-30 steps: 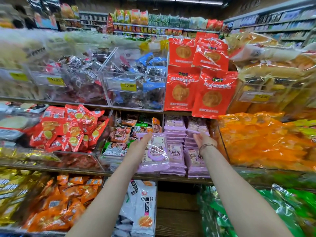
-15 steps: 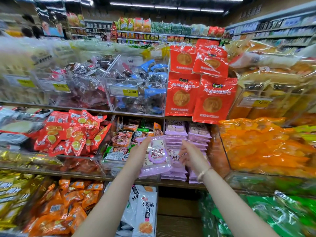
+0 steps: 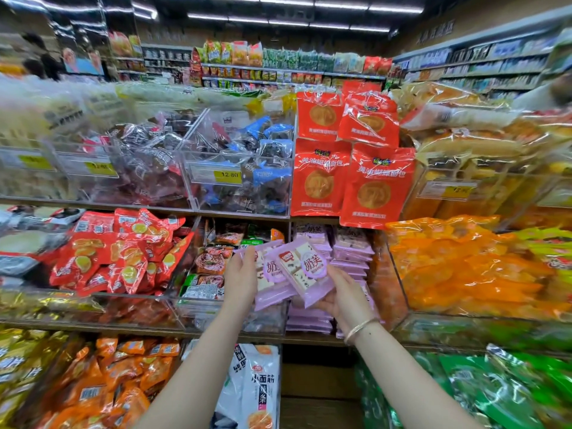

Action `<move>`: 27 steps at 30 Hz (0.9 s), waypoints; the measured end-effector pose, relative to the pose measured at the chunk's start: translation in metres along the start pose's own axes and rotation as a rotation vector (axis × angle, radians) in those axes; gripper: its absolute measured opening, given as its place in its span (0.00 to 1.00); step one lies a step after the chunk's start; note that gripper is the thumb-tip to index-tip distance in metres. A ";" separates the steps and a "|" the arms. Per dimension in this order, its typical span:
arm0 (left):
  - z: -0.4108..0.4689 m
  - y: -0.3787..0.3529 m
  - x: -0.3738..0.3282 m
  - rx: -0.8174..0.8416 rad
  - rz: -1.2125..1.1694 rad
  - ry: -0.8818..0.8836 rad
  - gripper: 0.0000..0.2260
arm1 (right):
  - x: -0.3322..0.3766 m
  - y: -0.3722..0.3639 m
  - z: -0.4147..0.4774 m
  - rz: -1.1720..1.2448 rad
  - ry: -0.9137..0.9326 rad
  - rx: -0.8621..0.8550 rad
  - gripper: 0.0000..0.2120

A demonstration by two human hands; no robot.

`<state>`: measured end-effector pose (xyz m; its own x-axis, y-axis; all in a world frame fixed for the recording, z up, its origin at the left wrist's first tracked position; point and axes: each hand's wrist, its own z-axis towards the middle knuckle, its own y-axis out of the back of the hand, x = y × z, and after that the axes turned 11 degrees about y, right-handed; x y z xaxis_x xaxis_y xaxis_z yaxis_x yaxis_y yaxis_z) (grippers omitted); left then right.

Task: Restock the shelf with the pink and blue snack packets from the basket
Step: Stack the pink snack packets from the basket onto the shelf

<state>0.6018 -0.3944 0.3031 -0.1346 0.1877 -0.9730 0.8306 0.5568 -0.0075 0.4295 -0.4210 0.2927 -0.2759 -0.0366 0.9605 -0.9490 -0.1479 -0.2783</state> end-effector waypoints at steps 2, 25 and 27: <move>0.000 -0.003 0.004 -0.049 0.033 -0.073 0.10 | -0.004 0.002 0.007 0.005 -0.009 -0.105 0.13; 0.011 0.000 0.011 0.044 0.156 -0.006 0.23 | 0.008 -0.016 0.092 0.148 -0.018 -0.246 0.20; 0.012 0.000 0.011 0.032 0.147 -0.007 0.24 | 0.011 -0.021 0.103 -0.002 -0.022 -0.284 0.14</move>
<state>0.6063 -0.4021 0.2893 -0.0065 0.2602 -0.9655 0.8581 0.4973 0.1282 0.4625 -0.5196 0.3096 -0.2738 -0.0590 0.9600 -0.9550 0.1350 -0.2640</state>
